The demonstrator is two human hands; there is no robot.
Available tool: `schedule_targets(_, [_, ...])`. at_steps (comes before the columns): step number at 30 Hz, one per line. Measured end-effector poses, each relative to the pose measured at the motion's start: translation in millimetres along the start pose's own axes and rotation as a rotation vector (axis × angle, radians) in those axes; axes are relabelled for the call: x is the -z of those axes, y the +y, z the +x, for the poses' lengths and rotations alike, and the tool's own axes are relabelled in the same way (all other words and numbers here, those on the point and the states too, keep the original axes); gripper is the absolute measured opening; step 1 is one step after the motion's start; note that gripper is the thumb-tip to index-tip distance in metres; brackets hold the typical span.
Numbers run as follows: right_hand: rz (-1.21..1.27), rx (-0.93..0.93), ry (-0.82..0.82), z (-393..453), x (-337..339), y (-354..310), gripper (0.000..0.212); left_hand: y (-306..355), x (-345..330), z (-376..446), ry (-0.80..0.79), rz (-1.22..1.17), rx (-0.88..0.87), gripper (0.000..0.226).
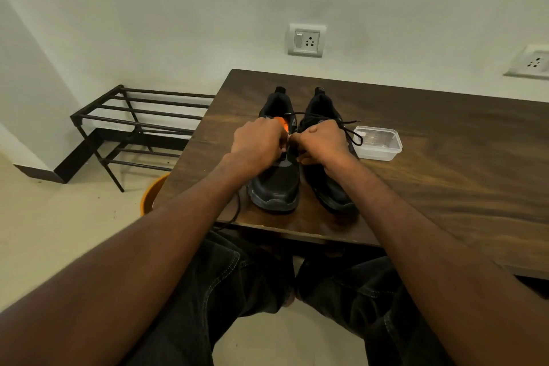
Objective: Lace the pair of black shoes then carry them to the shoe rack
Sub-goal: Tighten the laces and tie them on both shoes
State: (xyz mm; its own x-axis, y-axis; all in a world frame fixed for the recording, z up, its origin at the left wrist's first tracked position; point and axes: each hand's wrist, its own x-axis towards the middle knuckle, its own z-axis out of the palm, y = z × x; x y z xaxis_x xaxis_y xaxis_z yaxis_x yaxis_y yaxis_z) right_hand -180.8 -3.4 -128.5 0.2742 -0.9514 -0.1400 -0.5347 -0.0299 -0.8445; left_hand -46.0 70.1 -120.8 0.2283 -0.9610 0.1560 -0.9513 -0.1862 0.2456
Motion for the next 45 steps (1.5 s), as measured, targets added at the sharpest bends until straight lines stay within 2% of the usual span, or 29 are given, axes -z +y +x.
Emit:
schedule_targets(4, [0.033, -0.021, -0.006, -1.1, 0.2, 0.6, 0.021, -8.5, 5.0, 5.4, -0.083, -0.111, -0.029, 0.012])
schedule_targets(6, [0.043, -0.026, -0.013, -2.7, -1.2, -0.4, 0.023, -16.3, 7.6, 7.5, -0.135, -0.160, -0.037, 0.027])
schedule_targets(8, [0.043, -0.027, -0.017, -3.5, -2.8, -1.3, 0.025, -21.7, 9.6, 9.1, -0.164, -0.213, -0.058, 0.032])
schedule_targets(12, [0.022, -0.009, -0.010, -4.0, -4.0, -2.2, 0.025, -27.4, 8.6, 9.1, -0.228, -0.312, -0.054, 0.020])
schedule_targets(17, [0.019, -0.011, -0.011, -3.3, -3.3, -1.3, 0.024, -20.3, 7.3, 5.9, -0.198, -0.294, -0.032, 0.017])
schedule_targets(22, [-0.005, -0.003, -0.014, -4.0, -4.3, -0.4, 0.023, -4.3, 0.8, -0.6, -0.062, -0.218, 0.103, 0.005])
schedule_targets(25, [-0.014, 0.002, -0.013, -5.3, -4.2, -0.9, 0.021, -0.2, -0.3, -2.3, -0.042, -0.198, 0.158, 0.004])
schedule_targets(31, [-0.047, 0.015, 0.002, -7.4, -4.4, -2.9, 0.024, -6.2, 6.7, -0.5, -0.139, -0.208, 0.134, 0.012])
schedule_targets(35, [-0.067, 0.025, 0.002, -8.2, -4.6, -3.3, 0.025, -5.9, 9.5, 0.8, -0.225, -0.163, 0.086, 0.008])
schedule_targets(42, [0.000, -0.006, -0.071, -12.9, 3.7, -2.2, 0.023, -1.5, 10.1, -7.9, -0.188, -0.426, 0.131, 0.016])
schedule_targets(43, [0.029, -0.017, -0.094, -13.6, 7.2, -2.0, 0.021, -1.6, 11.2, -9.1, -0.185, -0.395, 0.102, 0.015])
schedule_targets(45, [0.035, -0.011, -0.144, -15.5, 11.4, -1.5, 0.018, -3.8, 14.5, -11.3, -0.124, -0.184, 0.025, 0.014])
